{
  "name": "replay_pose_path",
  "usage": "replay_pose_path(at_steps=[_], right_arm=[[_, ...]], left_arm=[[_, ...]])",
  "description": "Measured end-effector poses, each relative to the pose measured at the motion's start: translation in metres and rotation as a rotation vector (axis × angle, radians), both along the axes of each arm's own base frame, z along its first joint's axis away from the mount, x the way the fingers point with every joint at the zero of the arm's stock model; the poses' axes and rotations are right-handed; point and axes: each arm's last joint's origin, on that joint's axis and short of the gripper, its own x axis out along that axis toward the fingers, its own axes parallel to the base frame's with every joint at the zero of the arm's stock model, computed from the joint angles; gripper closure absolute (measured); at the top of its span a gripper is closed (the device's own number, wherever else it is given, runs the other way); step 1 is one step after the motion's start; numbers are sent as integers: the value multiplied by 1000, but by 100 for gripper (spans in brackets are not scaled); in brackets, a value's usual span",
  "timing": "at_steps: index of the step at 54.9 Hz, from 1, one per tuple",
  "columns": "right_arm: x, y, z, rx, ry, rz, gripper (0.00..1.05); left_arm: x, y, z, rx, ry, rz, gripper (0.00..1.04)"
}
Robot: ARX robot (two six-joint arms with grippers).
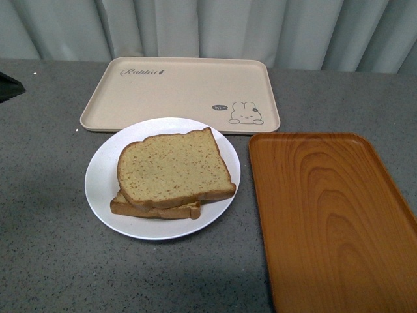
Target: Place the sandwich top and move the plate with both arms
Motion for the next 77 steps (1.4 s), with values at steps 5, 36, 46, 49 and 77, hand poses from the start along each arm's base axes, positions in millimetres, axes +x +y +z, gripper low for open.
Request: replay_pose_path(at_steps=[5, 36, 46, 49, 77], right_arm=[[0, 0, 0, 0, 0, 0, 9], [0, 0, 0, 0, 0, 0, 9], [0, 0, 0, 0, 0, 0, 9], [0, 0, 0, 0, 0, 0, 9], [0, 0, 0, 0, 0, 0, 9]], left_arm=[[15, -2, -12, -62, 22, -43, 6], [59, -5, -81, -219, 240, -193, 6], [64, -7, -96, -217, 285, -201, 6], [64, -8, -99, -218, 297, -200, 6], [82, -13, -114, -352, 329, -122, 6]])
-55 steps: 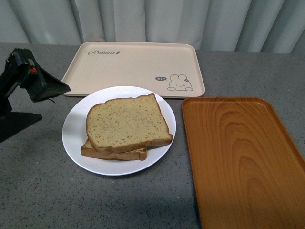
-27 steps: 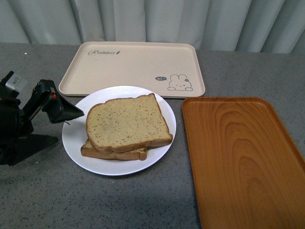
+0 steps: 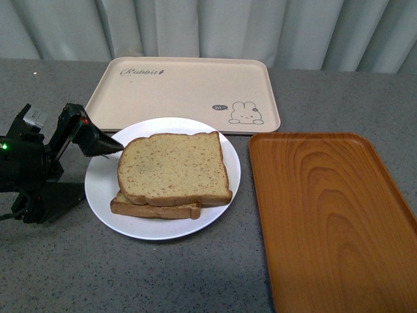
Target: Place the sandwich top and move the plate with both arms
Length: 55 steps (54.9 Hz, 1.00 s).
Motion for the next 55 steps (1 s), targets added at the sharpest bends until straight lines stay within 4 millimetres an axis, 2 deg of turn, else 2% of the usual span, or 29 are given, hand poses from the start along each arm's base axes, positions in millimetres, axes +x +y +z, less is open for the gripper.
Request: replay_pose_path(at_steps=[19, 21, 30, 44, 52, 55], right_arm=[[0, 0, 0, 0, 0, 0, 9], [0, 0, 0, 0, 0, 0, 9], [0, 0, 0, 0, 0, 0, 9], [0, 0, 0, 0, 0, 0, 9], [0, 0, 0, 0, 0, 0, 9], [0, 0, 0, 0, 0, 0, 9]], left_arm=[[3, 3, -2, -24, 15, 16, 7], [4, 3, -2, -25, 15, 18, 10], [2, 4, -8, -34, 47, 50, 42], [3, 4, -9, -50, 54, 62, 81], [3, 3, -7, -81, 48, 38, 100], [4, 4, -6, -79, 41, 38, 101]])
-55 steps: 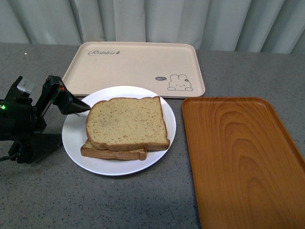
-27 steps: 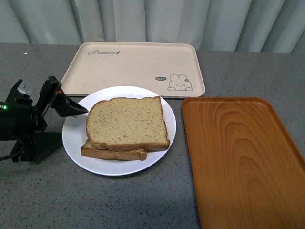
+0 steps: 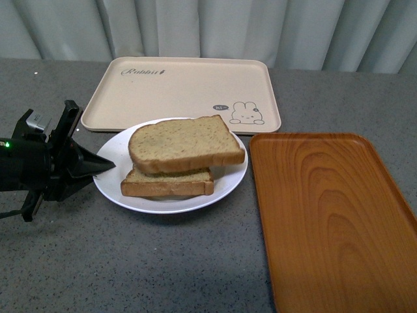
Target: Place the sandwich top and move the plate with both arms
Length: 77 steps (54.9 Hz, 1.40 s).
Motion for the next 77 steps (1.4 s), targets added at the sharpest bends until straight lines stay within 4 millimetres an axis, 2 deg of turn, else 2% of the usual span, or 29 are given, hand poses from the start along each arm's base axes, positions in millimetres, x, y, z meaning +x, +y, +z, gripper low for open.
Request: replay_pose_path(at_steps=[20, 39, 47, 58, 68, 77], right_arm=[[0, 0, 0, 0, 0, 0, 9], [0, 0, 0, 0, 0, 0, 9], [0, 0, 0, 0, 0, 0, 9], [0, 0, 0, 0, 0, 0, 9], [0, 0, 0, 0, 0, 0, 9], [0, 0, 0, 0, 0, 0, 9]], left_arm=[[-8, 9, 3, -47, -66, 12, 101], [-18, 17, 25, -223, -235, 44, 101], [-15, 19, 33, -261, -272, 70, 101], [21, 16, 42, -243, -293, 128, 101], [86, -7, 43, -197, -299, 190, 101], [129, -24, 34, -151, -269, 243, 101]])
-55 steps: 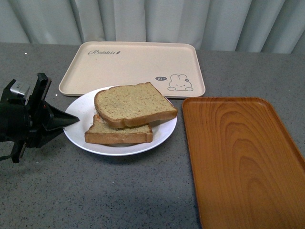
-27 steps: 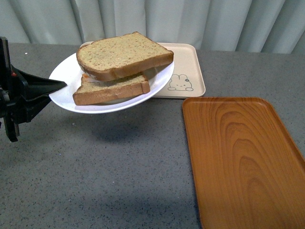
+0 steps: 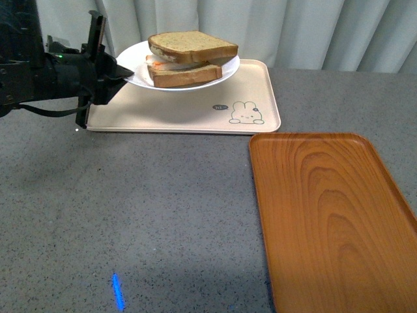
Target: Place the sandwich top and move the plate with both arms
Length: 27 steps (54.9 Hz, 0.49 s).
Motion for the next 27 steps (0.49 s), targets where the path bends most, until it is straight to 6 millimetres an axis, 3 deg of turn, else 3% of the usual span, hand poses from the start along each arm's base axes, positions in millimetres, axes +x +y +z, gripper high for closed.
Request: replay_pose_path(at_steps=[11, 27], right_arm=[[0, 0, 0, 0, 0, 0, 9], [0, 0, 0, 0, 0, 0, 9]], left_arm=[[25, -8, -16, 16, 29, 15, 101], [27, -7, -24, 52, 68, 25, 101]])
